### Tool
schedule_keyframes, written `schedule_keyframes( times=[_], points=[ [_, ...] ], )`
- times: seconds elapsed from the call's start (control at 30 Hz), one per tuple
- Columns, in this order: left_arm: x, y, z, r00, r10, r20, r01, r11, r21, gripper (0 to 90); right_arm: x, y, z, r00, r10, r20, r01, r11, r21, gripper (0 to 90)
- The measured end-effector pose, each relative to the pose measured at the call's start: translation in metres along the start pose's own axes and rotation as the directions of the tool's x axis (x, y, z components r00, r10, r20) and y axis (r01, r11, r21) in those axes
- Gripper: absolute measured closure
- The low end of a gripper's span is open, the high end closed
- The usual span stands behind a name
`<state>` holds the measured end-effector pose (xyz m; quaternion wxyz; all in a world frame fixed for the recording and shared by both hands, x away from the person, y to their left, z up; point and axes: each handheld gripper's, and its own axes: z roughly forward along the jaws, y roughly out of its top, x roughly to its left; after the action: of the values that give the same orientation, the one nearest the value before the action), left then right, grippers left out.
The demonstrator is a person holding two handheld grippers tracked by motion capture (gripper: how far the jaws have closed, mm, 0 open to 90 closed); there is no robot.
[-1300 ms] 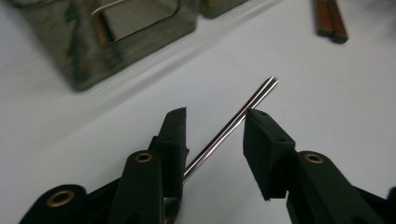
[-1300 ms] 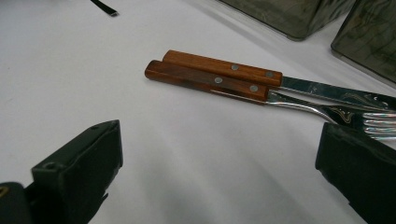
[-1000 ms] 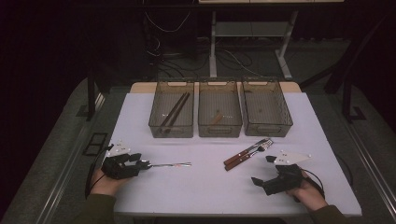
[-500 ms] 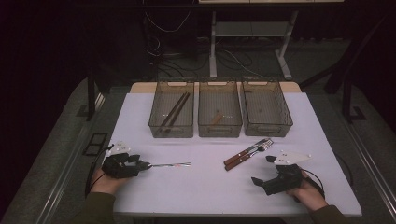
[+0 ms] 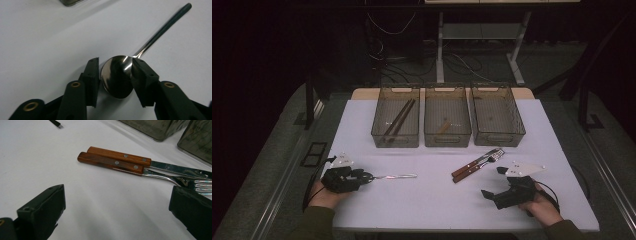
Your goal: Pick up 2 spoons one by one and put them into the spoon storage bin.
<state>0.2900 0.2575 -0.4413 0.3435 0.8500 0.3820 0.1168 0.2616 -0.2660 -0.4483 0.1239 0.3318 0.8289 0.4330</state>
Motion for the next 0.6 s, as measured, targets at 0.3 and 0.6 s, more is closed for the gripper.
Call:
schedule_keyframes(
  times=[0.3,0.6],
  points=[
    [-0.0034,0.0009,-0.0018,0.9991,0.037,0.023,-0.038,0.9991,0.021,64.2,0.0001,0.0,-0.0003,1.0,0.001,-0.001,-0.001,1.0,0.0,0.9],
    [-0.004,-0.0033,-0.008,0.9979,0.054,0.037,-0.054,0.9985,0.005,72.6,0.0002,0.0,-0.0004,1.0,0.003,-0.001,-0.003,1.0,0.001,0.9]
  ],
)
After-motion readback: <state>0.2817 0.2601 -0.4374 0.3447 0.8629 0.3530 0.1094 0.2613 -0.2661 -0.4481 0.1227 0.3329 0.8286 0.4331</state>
